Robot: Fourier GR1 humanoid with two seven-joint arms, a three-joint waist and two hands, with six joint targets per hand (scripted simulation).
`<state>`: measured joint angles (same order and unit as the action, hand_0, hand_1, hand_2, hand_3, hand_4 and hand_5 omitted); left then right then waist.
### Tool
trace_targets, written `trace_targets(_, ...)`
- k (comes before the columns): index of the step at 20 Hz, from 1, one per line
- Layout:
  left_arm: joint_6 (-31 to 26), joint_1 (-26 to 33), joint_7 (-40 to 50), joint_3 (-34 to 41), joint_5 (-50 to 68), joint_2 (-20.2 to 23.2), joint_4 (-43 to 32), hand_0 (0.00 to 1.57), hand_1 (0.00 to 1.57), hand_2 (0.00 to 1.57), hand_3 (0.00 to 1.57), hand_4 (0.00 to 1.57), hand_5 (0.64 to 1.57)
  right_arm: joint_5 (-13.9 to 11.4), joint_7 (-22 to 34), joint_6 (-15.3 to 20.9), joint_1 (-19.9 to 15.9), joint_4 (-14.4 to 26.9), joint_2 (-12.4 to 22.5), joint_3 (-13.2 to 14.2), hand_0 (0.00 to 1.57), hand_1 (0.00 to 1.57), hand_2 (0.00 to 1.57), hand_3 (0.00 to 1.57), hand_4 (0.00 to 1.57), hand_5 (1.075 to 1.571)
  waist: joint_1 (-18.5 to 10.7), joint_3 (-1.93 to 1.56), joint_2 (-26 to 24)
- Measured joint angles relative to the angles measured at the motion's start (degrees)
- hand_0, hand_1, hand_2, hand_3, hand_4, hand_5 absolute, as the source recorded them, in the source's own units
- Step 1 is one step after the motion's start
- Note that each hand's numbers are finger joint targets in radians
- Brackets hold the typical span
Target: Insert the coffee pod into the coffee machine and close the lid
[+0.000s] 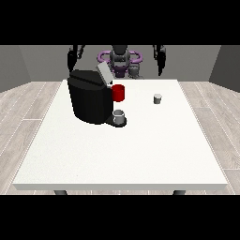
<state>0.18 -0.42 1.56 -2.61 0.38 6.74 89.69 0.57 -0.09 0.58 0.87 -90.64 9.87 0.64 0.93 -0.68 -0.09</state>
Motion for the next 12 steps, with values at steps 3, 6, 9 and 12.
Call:
trace_targets(3,-2.0,0.1,-2.9,1.5,0.8,1.1,-1.1,0.0,0.0,0.0,0.0,0.21,1.571,-0.1,1.6,-0.1,0.0,-0.3,-0.9,-0.4,0.0,0.0,0.0,0.0,0.13,1.571,-0.2,0.37,-0.6)
trace_targets(6,-4.8,1.7,-7.4,2.6,2.0,2.3,-0.9,0.0,0.0,0.0,0.0,0.21,1.571,0.9,1.1,-0.8,1.3,0.6,-1.7,-0.2,0.0,0.0,0.0,0.0,0.13,1.571,-1.0,0.54,-1.4)
trace_targets(9,-5.9,1.7,-10.0,3.4,0.1,5.2,-1.4,0.0,0.0,0.0,0.0,0.0,1.571,1.3,-2.1,2.7,0.8,0.7,-4.1,1.8,0.0,0.0,0.0,0.0,0.09,1.571,-0.6,0.59,-1.2)
trace_targets(12,-7.0,-1.0,-9.3,5.3,-0.7,8.2,-3.1,0.0,0.0,0.0,0.0,0.0,1.571,1.1,-3.4,4.8,-0.5,0.4,-6.2,1.9,0.0,0.0,0.0,0.0,0.22,1.571,0.5,0.63,-0.1)
